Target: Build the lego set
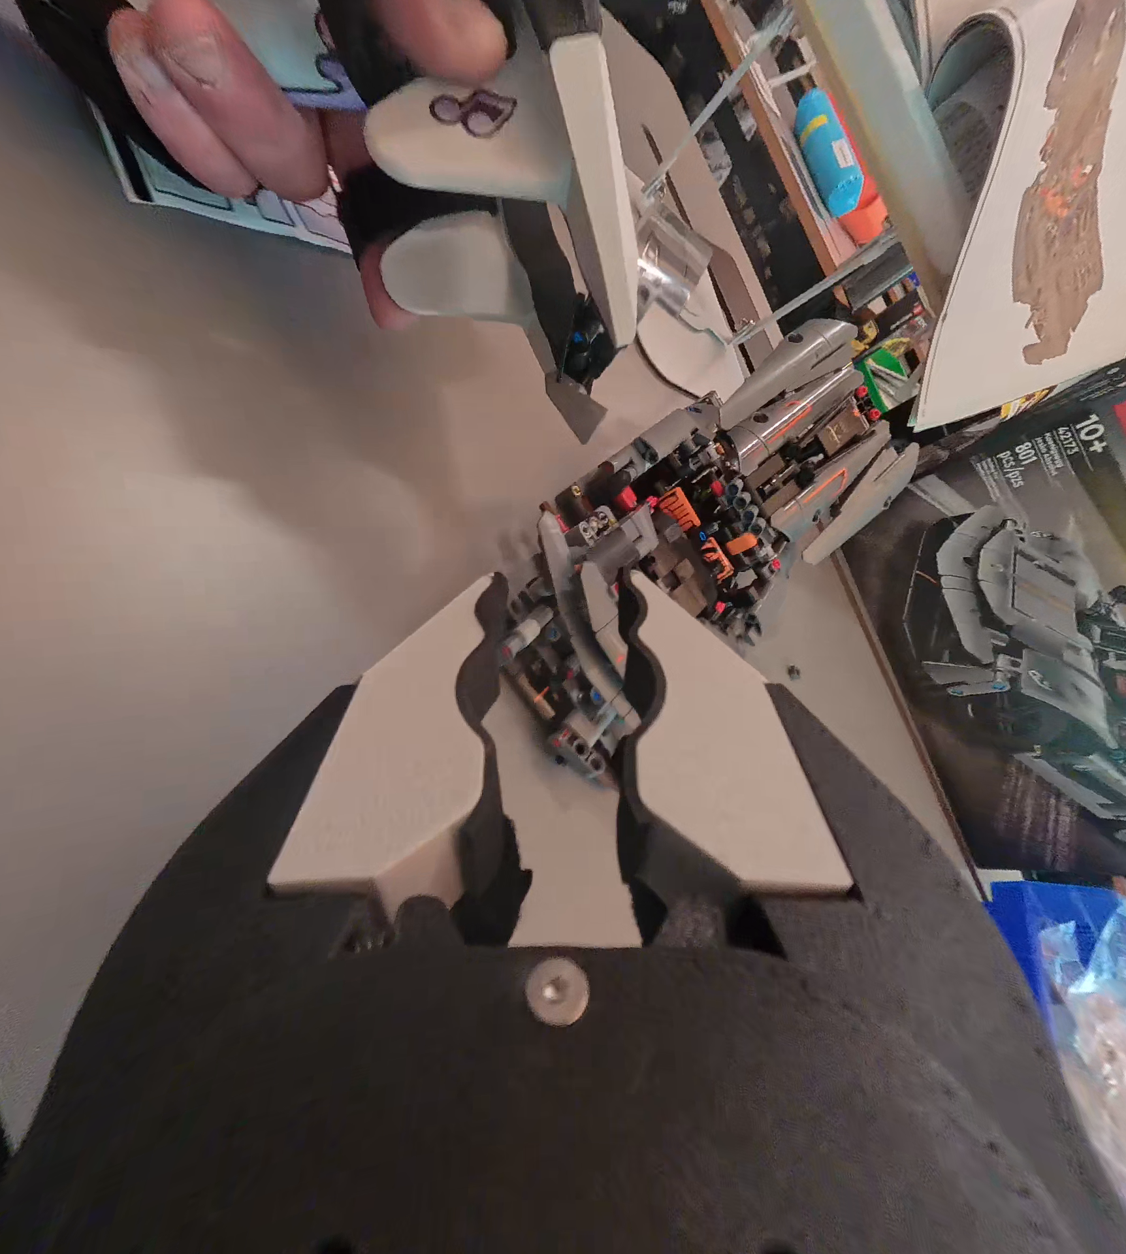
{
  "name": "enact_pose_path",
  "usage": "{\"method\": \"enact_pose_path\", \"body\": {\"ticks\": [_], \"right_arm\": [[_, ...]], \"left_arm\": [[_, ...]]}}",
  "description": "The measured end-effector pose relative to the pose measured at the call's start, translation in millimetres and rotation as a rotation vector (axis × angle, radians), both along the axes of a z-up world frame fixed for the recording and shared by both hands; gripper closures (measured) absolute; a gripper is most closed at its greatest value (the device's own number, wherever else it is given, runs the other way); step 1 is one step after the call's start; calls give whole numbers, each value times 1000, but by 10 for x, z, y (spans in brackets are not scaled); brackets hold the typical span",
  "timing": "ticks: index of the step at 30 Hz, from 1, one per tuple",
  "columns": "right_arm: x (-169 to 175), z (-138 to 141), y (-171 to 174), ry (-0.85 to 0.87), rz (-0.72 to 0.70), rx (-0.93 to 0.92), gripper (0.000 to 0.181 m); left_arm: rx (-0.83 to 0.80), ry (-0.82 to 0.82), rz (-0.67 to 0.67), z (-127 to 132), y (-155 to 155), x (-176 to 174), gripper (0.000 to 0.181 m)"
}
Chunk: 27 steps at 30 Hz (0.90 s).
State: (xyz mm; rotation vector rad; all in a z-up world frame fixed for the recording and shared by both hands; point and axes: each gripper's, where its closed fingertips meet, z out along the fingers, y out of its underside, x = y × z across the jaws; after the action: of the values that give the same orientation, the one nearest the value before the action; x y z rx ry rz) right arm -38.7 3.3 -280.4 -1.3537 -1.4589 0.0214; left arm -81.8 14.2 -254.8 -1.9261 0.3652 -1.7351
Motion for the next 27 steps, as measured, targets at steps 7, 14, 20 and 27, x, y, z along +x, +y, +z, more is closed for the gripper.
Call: {"method": "enact_pose_path", "body": {"ticks": [7,14,20,27], "right_arm": [[-92,-230,317,-147,-96,-32,132],[-84,-285,421,-183,-100,-65,152],[15,-301,430,-193,-69,-131,155],[276,-302,309,-197,85,-200,156]], "left_arm": [[25,-8,-4,39,-58,3,148],[53,-44,56,136,7,-97,148],[61,-57,68,169,19,-117,148],[62,-63,70,172,14,-124,148]]}}
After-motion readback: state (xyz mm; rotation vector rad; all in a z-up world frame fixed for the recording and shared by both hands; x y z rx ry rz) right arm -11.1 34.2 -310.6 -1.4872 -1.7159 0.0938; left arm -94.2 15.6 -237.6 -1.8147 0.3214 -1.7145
